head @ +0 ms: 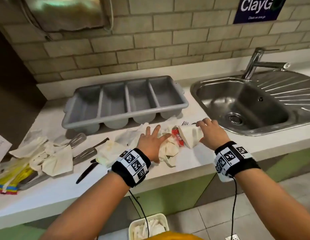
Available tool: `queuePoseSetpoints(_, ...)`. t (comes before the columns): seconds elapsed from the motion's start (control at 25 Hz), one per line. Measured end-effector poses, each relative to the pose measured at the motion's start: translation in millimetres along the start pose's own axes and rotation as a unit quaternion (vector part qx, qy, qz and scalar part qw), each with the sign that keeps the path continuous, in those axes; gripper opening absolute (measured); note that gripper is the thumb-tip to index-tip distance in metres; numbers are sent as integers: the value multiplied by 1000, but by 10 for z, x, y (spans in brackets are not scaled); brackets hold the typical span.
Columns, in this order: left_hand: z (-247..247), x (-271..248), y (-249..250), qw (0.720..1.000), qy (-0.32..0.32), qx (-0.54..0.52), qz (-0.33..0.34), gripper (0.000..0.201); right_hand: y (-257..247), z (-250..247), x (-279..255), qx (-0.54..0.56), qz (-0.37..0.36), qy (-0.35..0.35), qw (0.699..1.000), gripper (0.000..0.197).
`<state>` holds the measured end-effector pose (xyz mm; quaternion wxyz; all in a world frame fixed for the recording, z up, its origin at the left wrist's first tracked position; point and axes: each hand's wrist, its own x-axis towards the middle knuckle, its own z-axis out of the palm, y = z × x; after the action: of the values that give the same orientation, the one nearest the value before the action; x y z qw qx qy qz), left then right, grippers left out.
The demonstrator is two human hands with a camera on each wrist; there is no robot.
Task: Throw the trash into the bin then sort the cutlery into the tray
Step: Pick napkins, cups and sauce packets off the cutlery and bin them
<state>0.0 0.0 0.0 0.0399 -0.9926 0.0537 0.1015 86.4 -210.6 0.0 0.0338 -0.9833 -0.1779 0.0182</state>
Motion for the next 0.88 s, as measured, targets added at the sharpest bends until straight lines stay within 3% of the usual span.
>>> queuePoseSetpoints(0.12,-18,157,-31,996,-87,22,-12,113,87,8,252,-43,-58,-83,994,89)
queuePoseSetpoints(0.2,-2,267,-99,994,-106,-9,-2,105,116,-4,374,-35,-72,-152,985,98)
queuePoseSetpoints(0.4,13,345,-177,982,-117,-149,-3,50,185,83,489,-18,-94,-160,982,92)
queuePoseSetpoints(0.72,-171,335,-260,970,45,-233,-59,37,197,89,397,80,-67,-130,986,78)
queuePoseSetpoints(0.8,-219,312,-268,948,92,-294,-86,34,222,48,344,125,-53,-131,982,75)
queuePoseSetpoints(0.88,-273,305,-291,905,145,-384,-108,34,254,0,299,173,-49,-115,977,73)
